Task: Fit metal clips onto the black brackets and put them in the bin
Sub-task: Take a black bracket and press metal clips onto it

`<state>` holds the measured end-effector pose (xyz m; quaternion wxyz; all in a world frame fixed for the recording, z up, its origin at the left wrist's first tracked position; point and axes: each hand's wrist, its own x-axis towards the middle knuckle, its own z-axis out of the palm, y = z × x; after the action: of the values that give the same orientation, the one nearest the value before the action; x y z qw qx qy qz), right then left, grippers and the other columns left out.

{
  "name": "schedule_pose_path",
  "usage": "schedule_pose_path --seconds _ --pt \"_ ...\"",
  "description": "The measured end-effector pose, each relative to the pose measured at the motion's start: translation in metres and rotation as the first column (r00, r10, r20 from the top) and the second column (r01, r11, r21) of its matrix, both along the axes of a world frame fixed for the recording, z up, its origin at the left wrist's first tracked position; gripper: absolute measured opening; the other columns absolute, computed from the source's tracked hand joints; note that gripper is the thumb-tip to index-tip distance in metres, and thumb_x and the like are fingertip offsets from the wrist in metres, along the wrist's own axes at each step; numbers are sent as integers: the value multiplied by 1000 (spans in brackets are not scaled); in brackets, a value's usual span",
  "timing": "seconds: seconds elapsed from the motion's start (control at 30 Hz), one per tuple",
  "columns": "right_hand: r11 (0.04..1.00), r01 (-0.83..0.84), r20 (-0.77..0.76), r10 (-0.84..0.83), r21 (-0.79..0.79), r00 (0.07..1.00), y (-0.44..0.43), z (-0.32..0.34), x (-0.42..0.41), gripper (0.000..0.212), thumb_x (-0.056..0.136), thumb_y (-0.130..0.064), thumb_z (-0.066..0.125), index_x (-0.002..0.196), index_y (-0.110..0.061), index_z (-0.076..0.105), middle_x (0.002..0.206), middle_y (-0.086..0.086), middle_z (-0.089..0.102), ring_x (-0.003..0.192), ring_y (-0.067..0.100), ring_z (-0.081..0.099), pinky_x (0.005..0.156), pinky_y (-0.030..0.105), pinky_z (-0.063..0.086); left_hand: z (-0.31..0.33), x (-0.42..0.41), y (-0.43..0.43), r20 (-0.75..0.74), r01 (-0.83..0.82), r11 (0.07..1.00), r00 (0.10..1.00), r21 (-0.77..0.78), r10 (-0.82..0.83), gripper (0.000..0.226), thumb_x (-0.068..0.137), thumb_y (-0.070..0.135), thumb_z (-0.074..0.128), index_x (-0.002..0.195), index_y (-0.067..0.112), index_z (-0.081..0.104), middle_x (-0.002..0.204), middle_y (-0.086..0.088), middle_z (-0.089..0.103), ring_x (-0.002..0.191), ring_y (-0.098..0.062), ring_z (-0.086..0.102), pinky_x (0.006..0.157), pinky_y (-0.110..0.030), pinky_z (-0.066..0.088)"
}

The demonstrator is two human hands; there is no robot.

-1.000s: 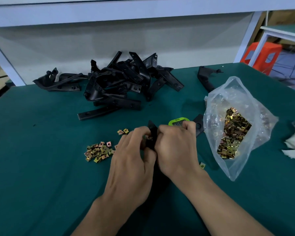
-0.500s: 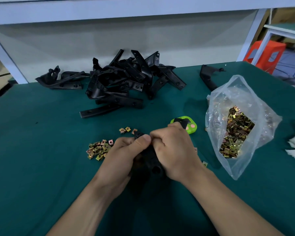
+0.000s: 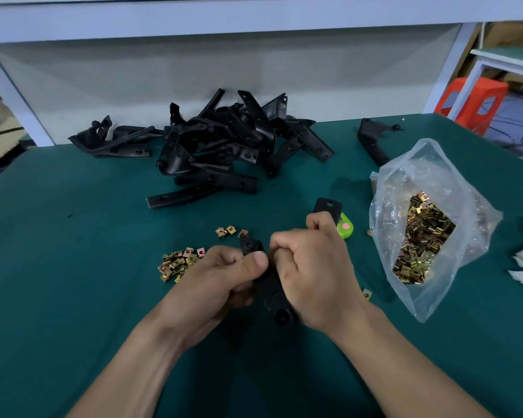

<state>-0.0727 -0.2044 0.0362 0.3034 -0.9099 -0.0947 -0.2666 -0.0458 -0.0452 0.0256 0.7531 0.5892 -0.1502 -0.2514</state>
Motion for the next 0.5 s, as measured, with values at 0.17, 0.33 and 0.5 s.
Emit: schedule_pose_path --seconds 0.17,0.33,0.5 --pt "947 313 113 -304 -67 946 15 -2 0 37 82 -9 45 46 -16 45 44 -14 21 50 12 20 78 27 32 5 -3 -15 97 -227 972 970 54 222 61 75 45 82 63 -9 56 67 -14 49 64 -26 40 59 -37 32" --pt "951 308 21 -307 -26 951 20 -5 2 33 81 -8 47 48 -11 50 42 -7 31 57 28 21 73 38 44 1 -11 -25 -24 -341 940 940 27 341 65 75 53 70 68 -10 53 70 -15 50 65 -29 43 60 -43 38" --pt "977 204 -128 -195 60 973 5 -7 6 35 83 -15 35 51 -21 47 46 -6 42 77 17 25 81 25 27 1 -10 -17 -90 -237 971 968 -42 232 45 85 42 68 52 18 48 56 0 44 49 -12 44 48 -22 43"
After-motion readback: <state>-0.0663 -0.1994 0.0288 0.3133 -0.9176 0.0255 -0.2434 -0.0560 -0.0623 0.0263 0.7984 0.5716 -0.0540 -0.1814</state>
